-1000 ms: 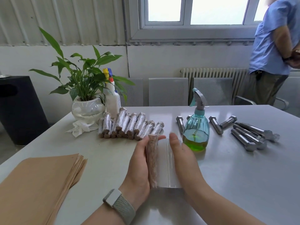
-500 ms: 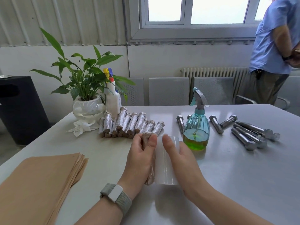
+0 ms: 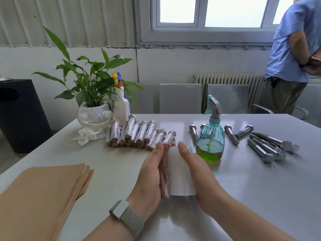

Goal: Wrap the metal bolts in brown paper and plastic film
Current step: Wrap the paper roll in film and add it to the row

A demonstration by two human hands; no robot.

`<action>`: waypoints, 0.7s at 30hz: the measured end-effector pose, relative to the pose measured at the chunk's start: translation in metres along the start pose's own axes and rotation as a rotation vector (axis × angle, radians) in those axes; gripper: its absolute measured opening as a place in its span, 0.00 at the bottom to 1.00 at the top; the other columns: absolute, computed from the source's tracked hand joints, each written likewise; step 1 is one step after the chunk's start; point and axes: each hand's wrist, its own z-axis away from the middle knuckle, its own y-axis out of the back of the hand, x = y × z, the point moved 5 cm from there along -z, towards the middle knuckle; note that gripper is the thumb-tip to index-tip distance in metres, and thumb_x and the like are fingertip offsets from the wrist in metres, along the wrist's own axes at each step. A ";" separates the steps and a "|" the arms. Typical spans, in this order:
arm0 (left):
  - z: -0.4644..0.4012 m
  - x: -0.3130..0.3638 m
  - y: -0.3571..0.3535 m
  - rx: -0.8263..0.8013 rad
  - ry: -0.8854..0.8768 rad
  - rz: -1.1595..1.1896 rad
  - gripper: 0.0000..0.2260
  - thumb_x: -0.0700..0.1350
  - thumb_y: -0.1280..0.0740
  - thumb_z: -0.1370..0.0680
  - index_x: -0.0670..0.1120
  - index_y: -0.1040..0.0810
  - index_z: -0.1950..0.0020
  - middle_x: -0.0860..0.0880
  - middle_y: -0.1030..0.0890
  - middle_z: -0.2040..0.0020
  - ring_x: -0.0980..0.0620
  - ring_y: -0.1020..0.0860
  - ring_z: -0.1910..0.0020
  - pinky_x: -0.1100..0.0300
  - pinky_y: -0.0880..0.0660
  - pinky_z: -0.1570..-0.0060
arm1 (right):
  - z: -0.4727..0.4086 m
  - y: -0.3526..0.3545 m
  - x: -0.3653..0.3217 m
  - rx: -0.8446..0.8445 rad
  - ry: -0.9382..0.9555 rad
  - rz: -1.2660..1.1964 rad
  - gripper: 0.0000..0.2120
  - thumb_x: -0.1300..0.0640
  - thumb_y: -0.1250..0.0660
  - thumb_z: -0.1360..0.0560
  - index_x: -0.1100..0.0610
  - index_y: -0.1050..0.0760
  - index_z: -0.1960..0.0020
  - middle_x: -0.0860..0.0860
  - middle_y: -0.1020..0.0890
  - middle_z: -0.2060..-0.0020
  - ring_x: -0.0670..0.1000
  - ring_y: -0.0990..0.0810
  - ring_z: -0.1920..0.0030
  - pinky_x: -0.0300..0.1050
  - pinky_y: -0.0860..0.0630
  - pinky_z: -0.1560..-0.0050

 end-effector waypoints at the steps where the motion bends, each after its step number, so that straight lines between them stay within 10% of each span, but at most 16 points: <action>1: -0.001 0.001 0.001 0.013 -0.002 -0.027 0.24 0.60 0.36 0.23 0.41 0.21 0.39 0.38 0.18 0.43 0.41 0.18 0.44 0.52 0.20 0.53 | 0.000 -0.001 0.000 -0.052 -0.032 0.010 0.31 0.29 0.31 0.35 0.52 0.20 0.43 0.51 0.14 0.51 0.53 0.15 0.49 0.58 0.21 0.42; 21: 0.007 0.000 -0.003 -0.003 -0.032 -0.029 0.20 0.61 0.33 0.25 0.47 0.19 0.42 0.38 0.17 0.45 0.40 0.18 0.45 0.50 0.20 0.55 | 0.013 0.002 -0.017 0.256 0.251 0.399 0.29 0.23 0.49 0.36 0.46 0.34 0.52 0.43 0.22 0.59 0.39 0.23 0.58 0.46 0.26 0.56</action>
